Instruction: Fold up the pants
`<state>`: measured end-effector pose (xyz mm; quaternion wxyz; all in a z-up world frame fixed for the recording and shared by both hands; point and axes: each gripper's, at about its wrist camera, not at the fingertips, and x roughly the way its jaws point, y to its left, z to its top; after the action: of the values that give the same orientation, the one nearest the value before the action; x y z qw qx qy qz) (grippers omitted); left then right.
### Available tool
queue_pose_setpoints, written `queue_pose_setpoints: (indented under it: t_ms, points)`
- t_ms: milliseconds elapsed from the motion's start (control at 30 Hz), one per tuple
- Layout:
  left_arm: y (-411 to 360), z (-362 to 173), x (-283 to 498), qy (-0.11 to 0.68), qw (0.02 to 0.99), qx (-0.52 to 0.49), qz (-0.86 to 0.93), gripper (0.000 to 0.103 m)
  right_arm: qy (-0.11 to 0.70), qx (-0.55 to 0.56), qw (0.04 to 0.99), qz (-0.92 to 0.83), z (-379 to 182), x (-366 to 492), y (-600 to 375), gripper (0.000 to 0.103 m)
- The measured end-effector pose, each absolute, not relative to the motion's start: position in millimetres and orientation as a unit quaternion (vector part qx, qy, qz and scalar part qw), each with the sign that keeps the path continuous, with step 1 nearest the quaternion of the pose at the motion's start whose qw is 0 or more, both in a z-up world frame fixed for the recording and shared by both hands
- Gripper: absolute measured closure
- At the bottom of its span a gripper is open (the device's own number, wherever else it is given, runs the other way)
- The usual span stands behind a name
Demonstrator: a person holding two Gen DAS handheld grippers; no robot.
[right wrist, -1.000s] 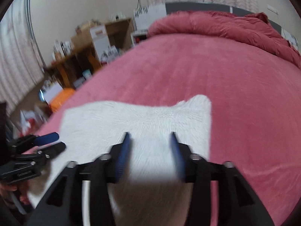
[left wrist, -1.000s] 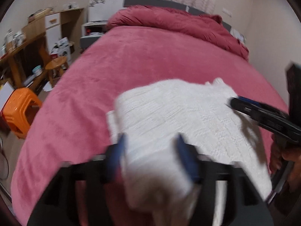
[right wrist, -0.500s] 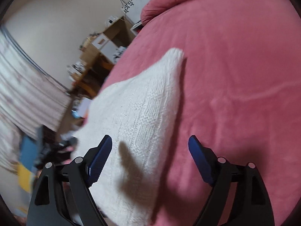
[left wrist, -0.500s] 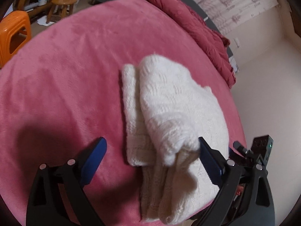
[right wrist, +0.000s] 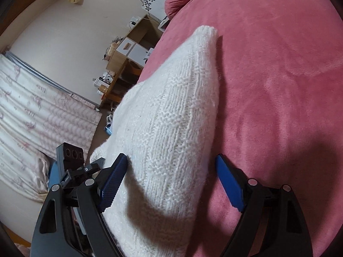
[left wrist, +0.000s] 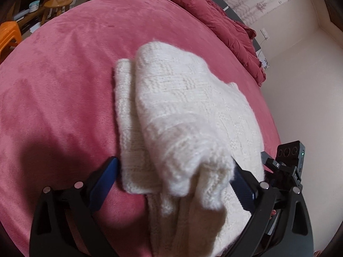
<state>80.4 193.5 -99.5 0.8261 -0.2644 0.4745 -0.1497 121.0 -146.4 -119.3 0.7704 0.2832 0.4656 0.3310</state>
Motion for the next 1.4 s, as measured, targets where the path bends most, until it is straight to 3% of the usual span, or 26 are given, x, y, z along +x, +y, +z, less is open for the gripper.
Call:
queue_pose_setpoints:
  t_ms: [100, 200, 433, 567, 900, 1400]
  points:
    - [185.2, -99.3, 86.8, 0.479, 0.833, -0.237, -0.143, 0.011, 0.464, 0.280, 0.769, 0.338, -120.9, 132.4, -137.2, 0.021]
    - [176.8, -94.6, 89.5, 0.474, 0.834, -0.233, -0.156, 0.034, 0.462, 0.266, 0.773, 0.343, -121.5, 133.7, -128.2, 0.021]
    - [162.7, -79.0, 84.4, 0.454, 0.860, -0.192, -0.134, 0.054, 0.439, 0.257, 0.788, 0.347, -109.3, 126.5, -132.5, 0.048]
    - [140.9, -62.4, 80.6, 0.428, 0.889, -0.119, -0.110, 0.058, 0.411, 0.200, 0.817, 0.351, -90.9, 117.7, -126.7, 0.053]
    - [124.3, -36.6, 82.6, 0.387, 0.908, -0.107, -0.120, 0.064, 0.357, 0.132, 0.861, 0.337, -60.6, 100.1, -139.0, 0.055]
    - [50.9, 6.9, 115.5, 0.309, 0.931, -0.052, -0.186, 0.066, 0.289, 0.124, 0.904, 0.289, -8.9, 128.0, -212.9, 0.056]
